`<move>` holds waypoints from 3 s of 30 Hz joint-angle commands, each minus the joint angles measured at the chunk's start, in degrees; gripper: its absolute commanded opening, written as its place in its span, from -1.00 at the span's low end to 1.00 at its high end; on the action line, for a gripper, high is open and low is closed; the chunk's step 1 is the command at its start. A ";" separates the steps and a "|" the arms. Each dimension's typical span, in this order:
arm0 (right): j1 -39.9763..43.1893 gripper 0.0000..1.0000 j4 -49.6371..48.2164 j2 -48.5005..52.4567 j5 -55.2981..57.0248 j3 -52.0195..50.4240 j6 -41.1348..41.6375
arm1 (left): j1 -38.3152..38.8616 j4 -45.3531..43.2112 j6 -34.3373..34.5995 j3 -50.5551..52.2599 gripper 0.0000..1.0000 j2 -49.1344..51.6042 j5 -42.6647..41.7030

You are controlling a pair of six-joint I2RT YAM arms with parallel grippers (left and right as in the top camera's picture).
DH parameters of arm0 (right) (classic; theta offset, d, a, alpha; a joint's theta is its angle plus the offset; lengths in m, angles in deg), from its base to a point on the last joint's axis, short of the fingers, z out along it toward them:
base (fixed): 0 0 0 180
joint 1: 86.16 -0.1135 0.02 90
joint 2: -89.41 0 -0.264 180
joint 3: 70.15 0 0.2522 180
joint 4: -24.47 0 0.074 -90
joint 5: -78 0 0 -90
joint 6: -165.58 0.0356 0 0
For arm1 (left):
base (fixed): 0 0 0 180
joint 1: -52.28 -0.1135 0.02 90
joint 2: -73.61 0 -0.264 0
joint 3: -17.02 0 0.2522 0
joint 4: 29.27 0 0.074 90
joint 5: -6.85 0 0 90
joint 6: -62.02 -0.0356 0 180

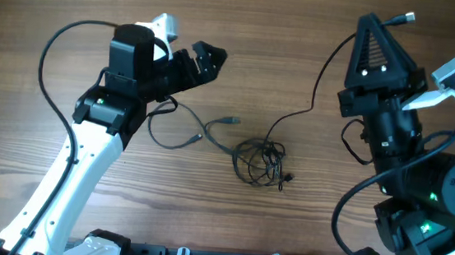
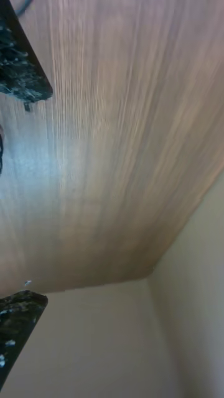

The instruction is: Untangle cables

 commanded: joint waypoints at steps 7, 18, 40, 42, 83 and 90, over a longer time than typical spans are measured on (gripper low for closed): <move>0.09 -0.91 8.20 1.79 4.79 1.38 11.02 | -0.09 3.23 -9.49 -0.28 1.00 -0.37 -4.02; 0.09 -0.91 20.11 7.93 -4.37 1.38 14.10 | -0.04 9.51 -13.60 -0.28 0.99 0.46 -0.44; 0.15 -0.91 -19.56 9.70 -7.91 1.38 15.93 | 9.03 9.53 -10.84 -0.28 1.00 8.31 -10.01; 0.15 -0.91 -5.70 9.73 2.10 1.38 15.56 | 8.13 9.14 -10.99 -0.28 1.00 8.31 -8.90; 0.26 -0.91 3.63 8.74 8.37 1.38 21.97 | 18.08 2.01 -37.55 0.00 0.74 16.90 -4.44; 0.37 -0.91 2.75 8.74 8.79 1.38 23.10 | 18.10 2.08 -37.53 0.00 0.07 16.90 -5.07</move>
